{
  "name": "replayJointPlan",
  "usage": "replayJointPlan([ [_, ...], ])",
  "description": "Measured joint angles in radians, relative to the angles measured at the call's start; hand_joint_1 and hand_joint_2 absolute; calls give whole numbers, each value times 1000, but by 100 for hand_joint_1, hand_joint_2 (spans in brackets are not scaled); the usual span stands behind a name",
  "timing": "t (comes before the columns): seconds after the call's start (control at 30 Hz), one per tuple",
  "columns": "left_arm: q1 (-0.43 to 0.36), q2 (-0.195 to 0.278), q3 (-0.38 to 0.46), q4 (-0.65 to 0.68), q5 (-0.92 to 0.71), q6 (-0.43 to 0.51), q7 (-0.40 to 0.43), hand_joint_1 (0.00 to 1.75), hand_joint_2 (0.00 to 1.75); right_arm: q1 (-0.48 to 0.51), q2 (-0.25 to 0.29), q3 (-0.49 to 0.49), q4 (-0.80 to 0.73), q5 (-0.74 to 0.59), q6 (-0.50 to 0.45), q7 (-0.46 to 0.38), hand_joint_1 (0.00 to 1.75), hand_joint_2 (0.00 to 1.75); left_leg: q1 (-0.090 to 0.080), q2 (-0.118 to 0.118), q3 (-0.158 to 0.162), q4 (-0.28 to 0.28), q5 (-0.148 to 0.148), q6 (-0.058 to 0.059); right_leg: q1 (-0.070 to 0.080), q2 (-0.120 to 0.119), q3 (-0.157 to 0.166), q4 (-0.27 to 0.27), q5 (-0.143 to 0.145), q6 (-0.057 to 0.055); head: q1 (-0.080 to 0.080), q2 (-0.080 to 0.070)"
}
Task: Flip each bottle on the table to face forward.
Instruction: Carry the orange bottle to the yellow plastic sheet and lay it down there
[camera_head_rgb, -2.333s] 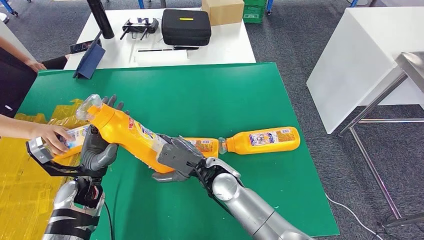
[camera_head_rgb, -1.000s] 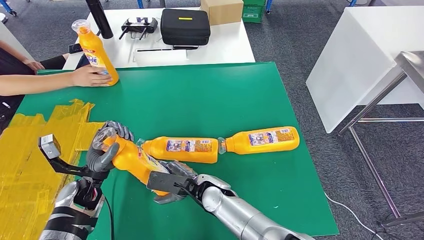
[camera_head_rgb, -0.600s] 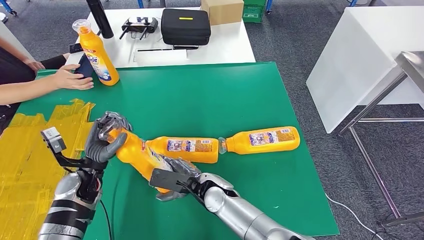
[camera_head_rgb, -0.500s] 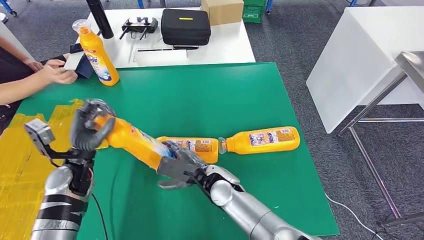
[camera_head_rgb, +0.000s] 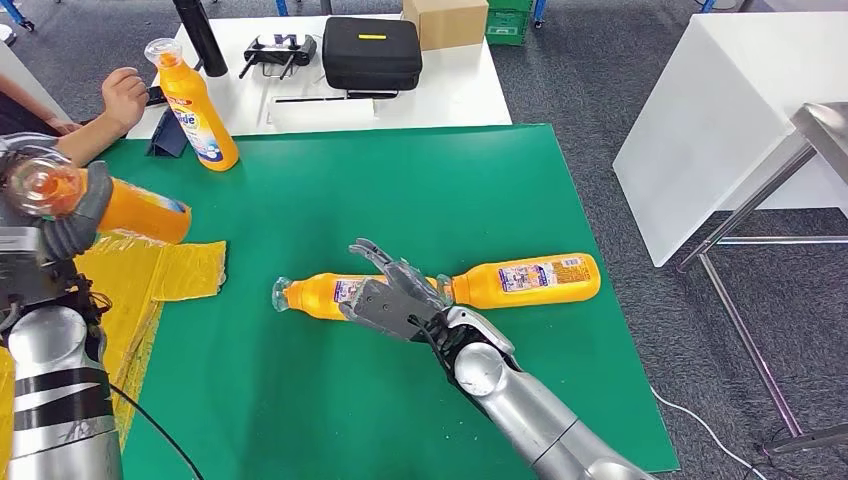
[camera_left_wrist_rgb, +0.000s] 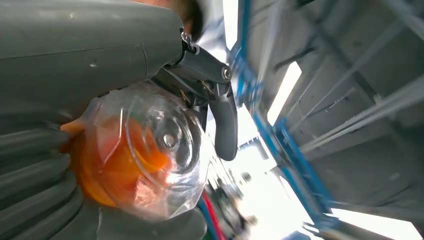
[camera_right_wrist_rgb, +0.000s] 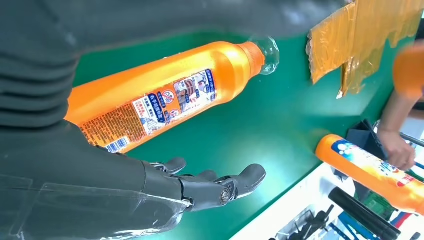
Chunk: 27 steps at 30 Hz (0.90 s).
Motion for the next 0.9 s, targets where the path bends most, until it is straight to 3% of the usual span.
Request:
replayJointPlan([
  [0.07,14,-1,-16,-10,-104,47,0,175,175,0,-4,0,-8,-4,0,0,0,0,0,0,0,0,0,0,0,0,0,0,0,0,0,0],
  [0.27,31,-2,-37,-22,-190,91,13,175,175,0,-10,1,-18,-7,1,0,0,0,0,0,0,0,0,0,0,0,0,0,0,0,0,0],
  [0.5,87,7,-132,46,-618,286,144,175,175,-2,-21,10,-20,-12,10,21,0,0,0,0,0,0,0,0,0,0,0,0,0,0,0,0],
  [0.7,77,40,-241,247,-882,283,283,175,175,-7,-37,19,-21,-31,22,34,0,0,0,-1,1,0,0,0,0,-1,2,0,0,0,0,0],
  [0.9,-85,71,-403,579,-937,299,415,175,175,-44,-35,42,-20,-49,39,55,0,0,-2,1,19,-2,-9,-2,0,1,20,0,-2,-1,0,0],
])
